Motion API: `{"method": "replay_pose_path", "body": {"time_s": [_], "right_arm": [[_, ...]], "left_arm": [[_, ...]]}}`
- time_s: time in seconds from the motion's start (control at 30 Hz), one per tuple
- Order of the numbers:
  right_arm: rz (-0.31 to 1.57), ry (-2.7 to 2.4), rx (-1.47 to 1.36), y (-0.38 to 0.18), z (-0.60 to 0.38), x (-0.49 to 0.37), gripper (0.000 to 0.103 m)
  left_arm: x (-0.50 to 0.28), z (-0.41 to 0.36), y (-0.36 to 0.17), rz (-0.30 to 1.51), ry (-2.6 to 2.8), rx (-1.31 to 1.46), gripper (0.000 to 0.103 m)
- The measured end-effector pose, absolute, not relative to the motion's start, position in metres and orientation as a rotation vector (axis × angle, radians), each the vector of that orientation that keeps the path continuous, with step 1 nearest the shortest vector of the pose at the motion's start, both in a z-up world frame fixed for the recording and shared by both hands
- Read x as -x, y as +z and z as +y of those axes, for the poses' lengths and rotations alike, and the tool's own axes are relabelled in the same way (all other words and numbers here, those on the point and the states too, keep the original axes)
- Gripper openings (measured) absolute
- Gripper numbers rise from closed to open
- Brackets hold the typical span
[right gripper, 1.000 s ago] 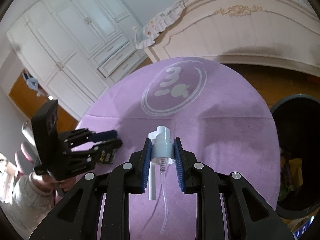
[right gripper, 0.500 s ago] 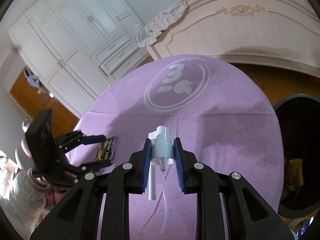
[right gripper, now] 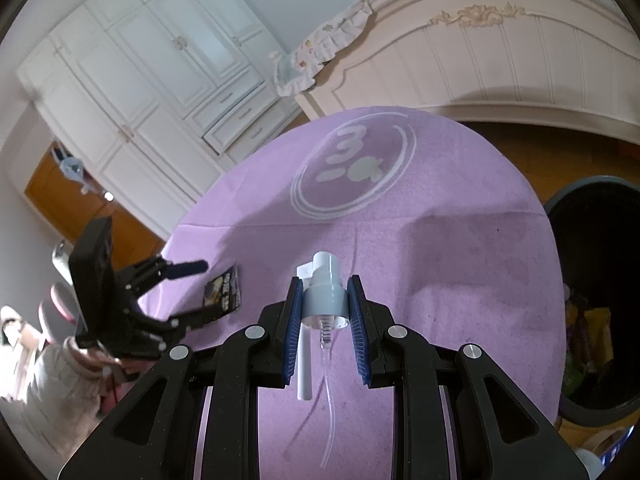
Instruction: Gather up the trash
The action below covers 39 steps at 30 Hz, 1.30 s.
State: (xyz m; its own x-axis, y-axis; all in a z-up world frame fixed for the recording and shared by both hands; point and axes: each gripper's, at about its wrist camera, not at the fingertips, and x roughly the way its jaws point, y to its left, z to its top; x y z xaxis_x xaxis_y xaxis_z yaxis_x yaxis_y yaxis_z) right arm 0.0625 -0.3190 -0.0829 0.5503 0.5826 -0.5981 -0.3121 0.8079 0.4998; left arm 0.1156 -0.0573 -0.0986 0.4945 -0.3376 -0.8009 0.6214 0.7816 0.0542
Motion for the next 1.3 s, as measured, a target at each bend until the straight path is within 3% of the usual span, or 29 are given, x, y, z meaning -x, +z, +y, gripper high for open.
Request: {"method": "replay_pose_path", "body": {"time_s": [0.13, 0.2, 0.3, 0.33, 0.37, 0.43, 0.63, 0.67, 0.7, 0.77, 0.9, 1.13, 1.3], "right_arm": [[0.836, 0.539, -0.356, -0.082, -0.319, -0.065, 0.024], [0.834, 0.534, -0.354, -0.082, -0.318, -0.065, 0.024], [0.832, 0.529, -0.357, -0.083, -0.319, -0.065, 0.024], [0.832, 0.526, -0.359, -0.083, -0.319, -0.064, 0.024], [0.829, 0.523, -0.36, -0.083, -0.319, -0.064, 0.024], [0.826, 0.522, -0.365, -0.083, -0.318, -0.064, 0.024], [0.828, 0.53, -0.37, -0.084, -0.319, -0.061, 0.024], [0.828, 0.53, -0.37, -0.084, -0.32, -0.062, 0.024], [0.827, 0.531, -0.372, -0.084, -0.321, -0.062, 0.024], [0.828, 0.533, -0.376, -0.084, -0.322, -0.062, 0.024], [0.837, 0.551, -0.367, -0.084, -0.323, -0.061, 0.024], [0.836, 0.561, -0.361, -0.085, -0.323, -0.058, 0.024], [0.829, 0.564, -0.367, -0.084, -0.325, -0.054, 0.024]], "left_arm": [[-0.111, -0.059, -0.1, 0.864, -0.645, -0.376, 0.076], [-0.109, -0.06, -0.101, 0.848, -0.668, -0.376, 0.064], [-0.109, -0.06, -0.101, 0.842, -0.671, -0.371, 0.06], [-0.109, -0.059, -0.1, 0.84, -0.667, -0.365, 0.054], [-0.111, -0.057, -0.099, 0.837, -0.651, -0.351, 0.037], [-0.113, -0.053, -0.097, 0.847, -0.645, -0.313, 0.029], [-0.108, -0.069, -0.097, 0.855, -0.663, -0.344, 0.032], [-0.107, -0.077, -0.097, 0.851, -0.655, -0.375, 0.038], [-0.106, -0.081, -0.097, 0.848, -0.645, -0.389, 0.052], [-0.105, -0.093, -0.097, 0.843, -0.635, -0.405, 0.065], [-0.099, -0.107, -0.099, 0.844, -0.668, -0.435, 0.068], [-0.103, -0.101, -0.102, 0.862, -0.674, -0.384, 0.065], [-0.101, -0.089, -0.099, 0.867, -0.611, -0.298, 0.036]]}}
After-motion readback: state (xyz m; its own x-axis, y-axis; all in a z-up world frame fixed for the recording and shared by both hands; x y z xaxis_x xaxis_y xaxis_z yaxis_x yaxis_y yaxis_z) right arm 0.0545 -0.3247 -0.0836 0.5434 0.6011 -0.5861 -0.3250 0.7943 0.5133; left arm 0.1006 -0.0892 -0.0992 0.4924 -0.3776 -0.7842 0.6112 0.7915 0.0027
